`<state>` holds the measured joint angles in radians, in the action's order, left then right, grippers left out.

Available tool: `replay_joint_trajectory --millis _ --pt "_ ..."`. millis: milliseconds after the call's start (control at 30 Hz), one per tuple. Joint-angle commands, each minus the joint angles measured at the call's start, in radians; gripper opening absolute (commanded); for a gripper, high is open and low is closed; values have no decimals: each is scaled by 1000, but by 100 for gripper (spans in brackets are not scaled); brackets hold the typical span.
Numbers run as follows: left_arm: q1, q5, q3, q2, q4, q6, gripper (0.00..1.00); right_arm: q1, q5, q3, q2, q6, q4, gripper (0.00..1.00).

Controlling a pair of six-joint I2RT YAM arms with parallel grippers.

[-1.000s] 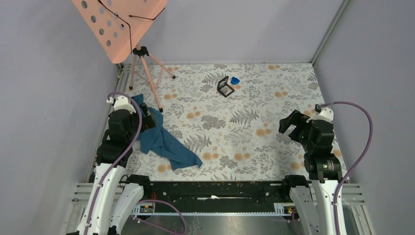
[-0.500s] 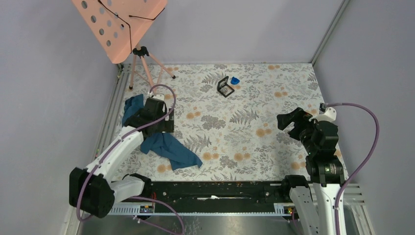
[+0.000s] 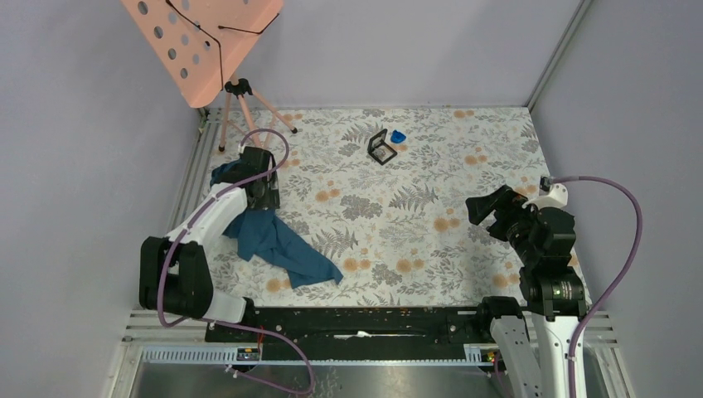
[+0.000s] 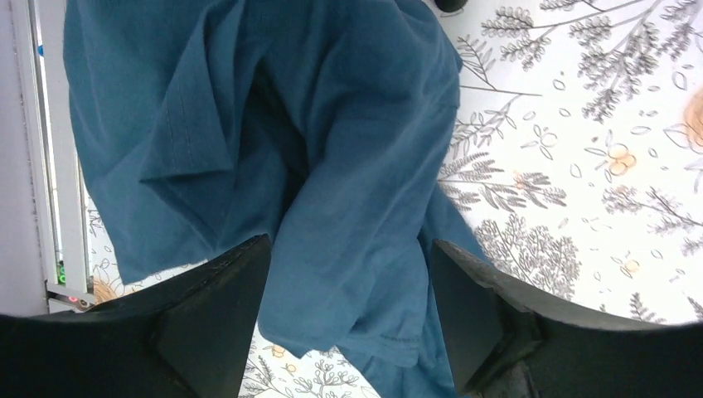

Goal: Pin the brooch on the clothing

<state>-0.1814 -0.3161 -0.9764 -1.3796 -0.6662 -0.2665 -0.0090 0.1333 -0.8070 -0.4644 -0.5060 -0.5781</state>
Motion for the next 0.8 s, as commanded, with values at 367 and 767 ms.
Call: replay_joint_trajectory --millis 367,767 --pt "114 69 -125 -212 -61 47 62 -4 48 -40 -7 -10 3 98" --pt "-34 169 -84 -49 -5 84 5 -4 63 -43 -20 13 -5 98"
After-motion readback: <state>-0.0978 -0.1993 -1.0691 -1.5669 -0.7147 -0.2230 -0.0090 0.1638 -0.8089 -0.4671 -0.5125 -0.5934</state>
